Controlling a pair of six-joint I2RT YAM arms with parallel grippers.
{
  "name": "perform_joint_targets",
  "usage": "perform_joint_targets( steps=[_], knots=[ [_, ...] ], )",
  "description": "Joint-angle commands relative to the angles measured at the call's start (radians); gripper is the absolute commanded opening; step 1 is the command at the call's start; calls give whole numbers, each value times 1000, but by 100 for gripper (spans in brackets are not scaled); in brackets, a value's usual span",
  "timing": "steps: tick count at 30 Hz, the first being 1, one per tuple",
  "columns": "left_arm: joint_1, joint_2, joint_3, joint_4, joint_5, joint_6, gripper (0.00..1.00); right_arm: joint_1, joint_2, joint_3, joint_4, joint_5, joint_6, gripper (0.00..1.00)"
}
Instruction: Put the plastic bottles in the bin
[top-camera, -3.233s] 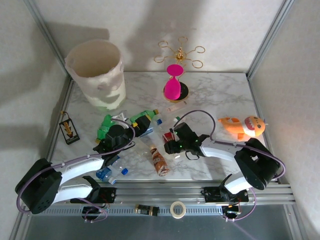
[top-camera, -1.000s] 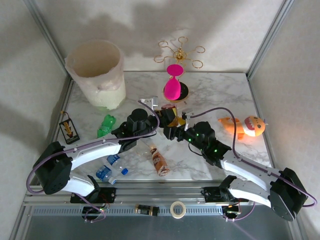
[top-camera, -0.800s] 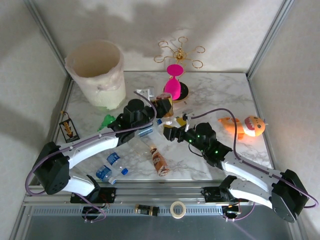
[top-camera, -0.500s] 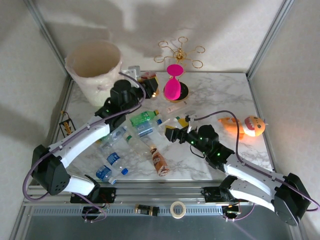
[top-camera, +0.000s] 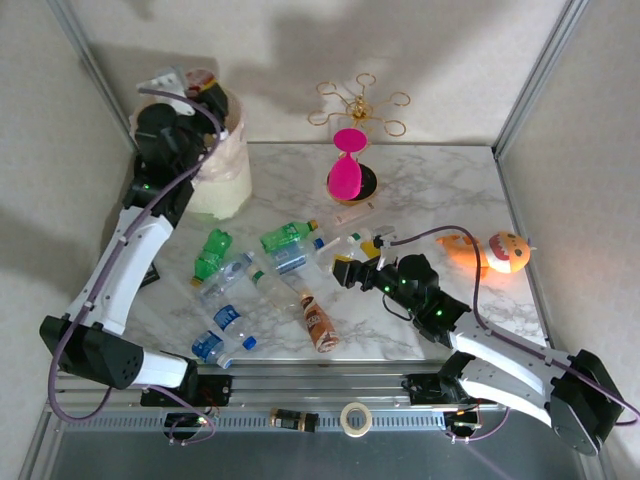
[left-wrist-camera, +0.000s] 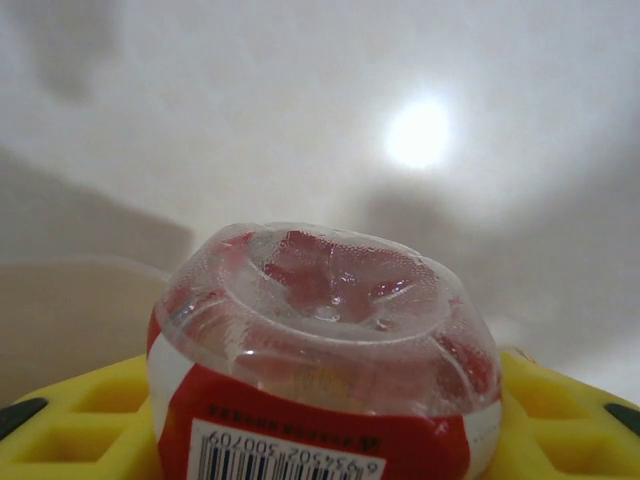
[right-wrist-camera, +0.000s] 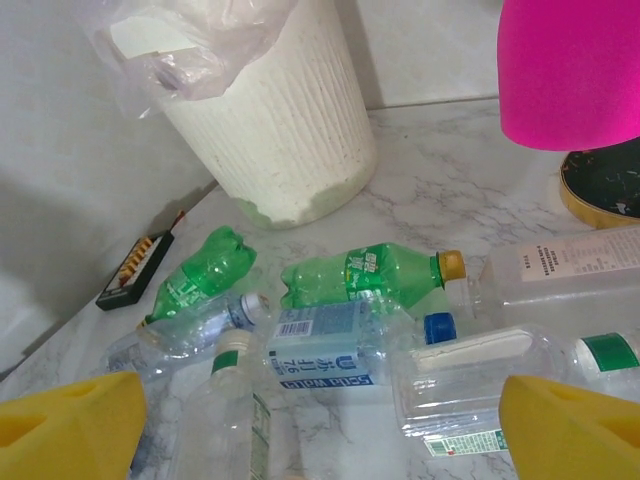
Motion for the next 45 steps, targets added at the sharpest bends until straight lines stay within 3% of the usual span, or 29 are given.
perform_joint_targets(
  steps=[1,8,18,21,25,28,36,41,45],
  knots=[
    [53,27,52,11,-47,24,33,7,-22,-3,-9,29,11,99],
    [135,157,116,-6,-57,2,31,6,-42,-5,-40,48,29,99],
    [186,321,185,-98,-40,-11,34,7,-78,-22,-78,56,52,99],
    [189,350,193,-128,-24,-23,47,6,-82,-23,-84,61,55,99],
    [189,351,194,-143,-18,-41,83,6,-81,-23,-93,71,59,99],
    [188,334,197,-143,-9,-51,99,6,-72,-20,-94,63,59,99],
    [184,201,144,-111,62,-113,100,7,-39,-29,-44,22,64,99],
    [155,32,-55,31,170,-217,99,6,12,-4,-38,27,78,99],
    [84,-107,-235,146,213,-266,100,6,71,33,-82,147,151,99]
  ],
)
